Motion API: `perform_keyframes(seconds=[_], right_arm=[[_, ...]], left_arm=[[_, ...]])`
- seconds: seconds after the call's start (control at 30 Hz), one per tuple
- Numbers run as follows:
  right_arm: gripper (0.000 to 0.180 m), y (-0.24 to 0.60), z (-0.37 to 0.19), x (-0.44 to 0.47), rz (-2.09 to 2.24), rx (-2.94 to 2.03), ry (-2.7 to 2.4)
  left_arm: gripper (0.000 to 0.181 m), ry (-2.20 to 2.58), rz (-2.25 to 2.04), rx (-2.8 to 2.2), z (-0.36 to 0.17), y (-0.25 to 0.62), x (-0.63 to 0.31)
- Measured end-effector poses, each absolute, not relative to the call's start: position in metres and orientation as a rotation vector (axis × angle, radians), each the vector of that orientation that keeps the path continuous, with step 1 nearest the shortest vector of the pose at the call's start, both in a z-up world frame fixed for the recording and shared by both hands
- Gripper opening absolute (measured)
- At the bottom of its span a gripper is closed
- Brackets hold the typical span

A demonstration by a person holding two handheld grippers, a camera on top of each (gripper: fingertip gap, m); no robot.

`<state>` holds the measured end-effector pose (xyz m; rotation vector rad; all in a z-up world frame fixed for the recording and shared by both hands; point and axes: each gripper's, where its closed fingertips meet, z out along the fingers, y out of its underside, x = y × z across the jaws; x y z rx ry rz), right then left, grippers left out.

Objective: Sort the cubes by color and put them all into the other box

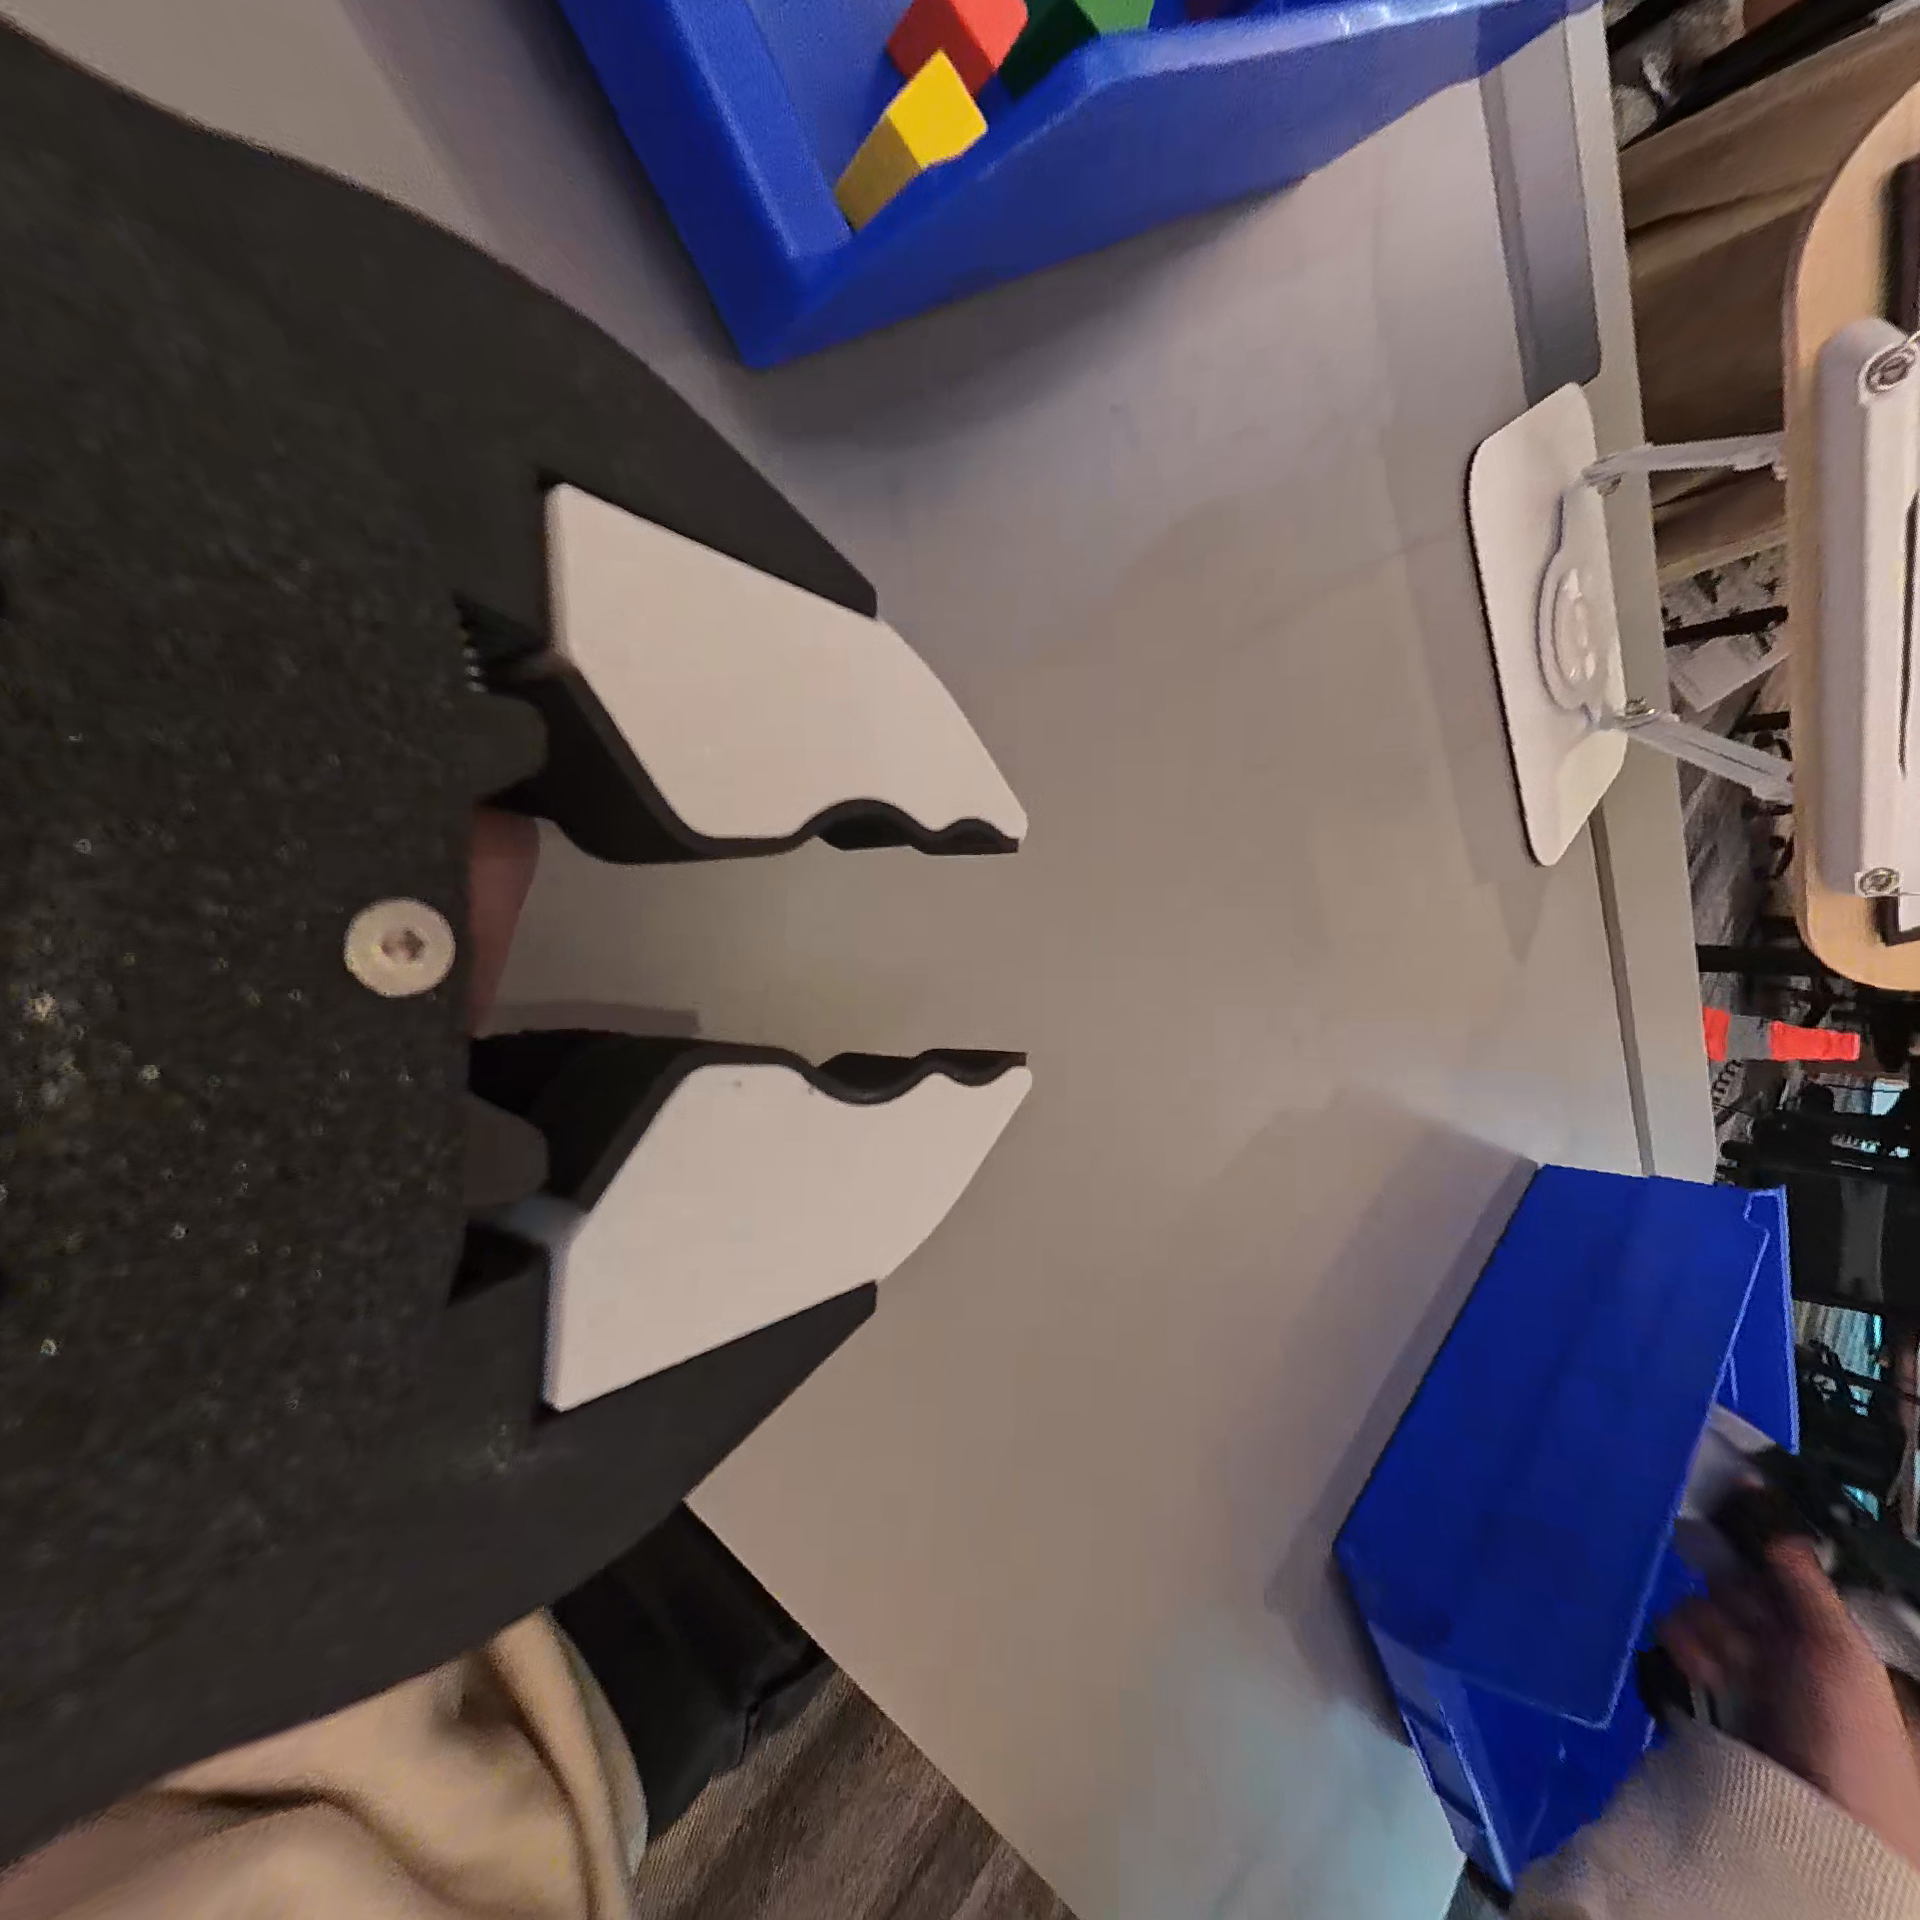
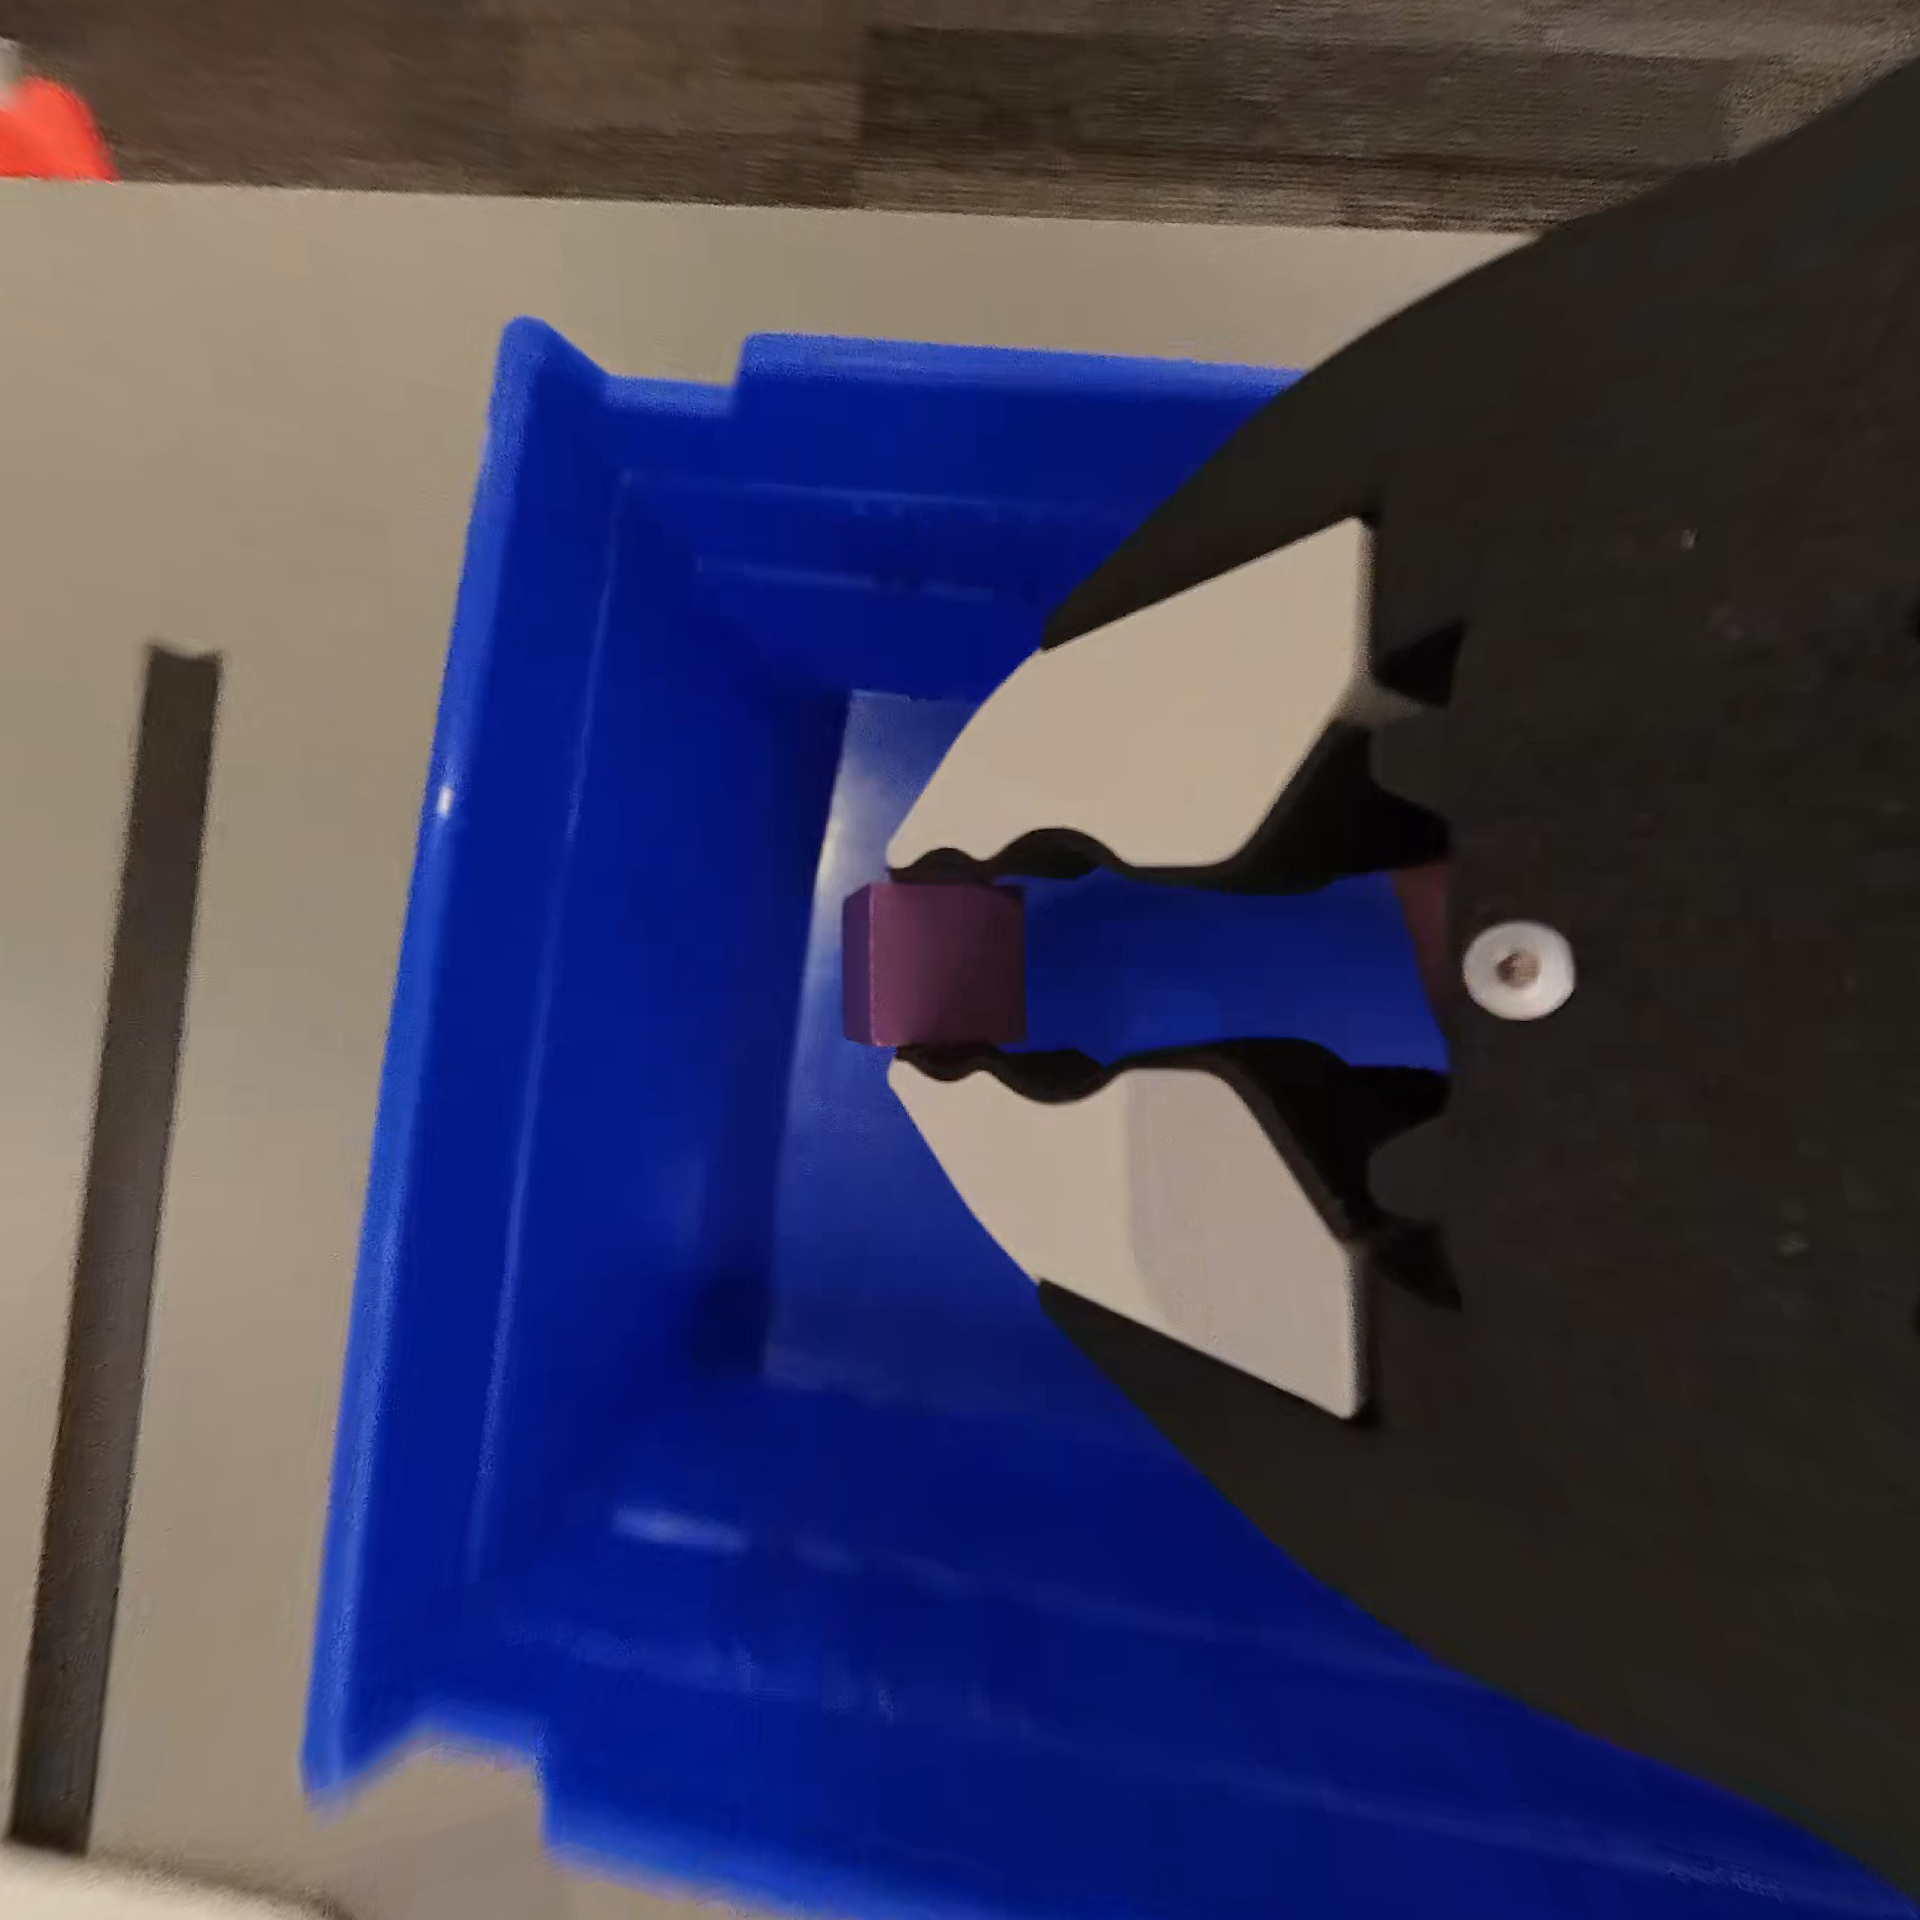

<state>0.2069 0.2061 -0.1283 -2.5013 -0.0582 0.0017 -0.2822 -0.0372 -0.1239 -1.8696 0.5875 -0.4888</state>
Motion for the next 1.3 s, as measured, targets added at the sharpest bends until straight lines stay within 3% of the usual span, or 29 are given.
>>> perform_keyframes(seconds=[0.3,0.57,0.67,0.77,0.93,1.0,1.13,1.3], right_arm=[[0.029,0.232,-0.174,0.237,-0.177,-2.694,0.066],[0.03,0.232,-0.182,0.26,-0.542,-2.67,-0.008],[0.036,0.231,-0.177,0.262,-0.622,-2.637,-0.069],[0.044,0.228,-0.134,0.249,-0.651,-2.496,-0.153],[0.044,0.164,-0.031,0.127,-0.091,-2.094,-0.281],[0.044,0.106,-0.016,0.047,0.271,-1.946,-0.383],[0.042,-0.008,-0.05,-0.083,0.915,-1.805,-0.492],[0.036,-0.063,-0.102,-0.126,1.057,-1.803,-0.534]], left_arm=[[0.035,0.63,-0.425,-1.858,-0.126,-0.042,-0.289],[0.035,0.669,-0.422,-1.838,-0.123,-0.045,-0.283],[0.035,0.686,-0.4,-1.829,-0.123,-0.046,-0.281],[0.036,0.687,-0.388,-1.827,-0.123,-0.046,-0.282],[0.036,0.625,-0.387,-1.835,-0.121,-0.038,-0.293],[0.037,0.587,-0.379,-1.844,-0.12,-0.034,-0.299],[0.038,0.544,-0.37,-1.861,-0.12,-0.031,-0.306],[0.039,0.555,-0.334,-1.851,-0.118,-0.036,-0.31]])
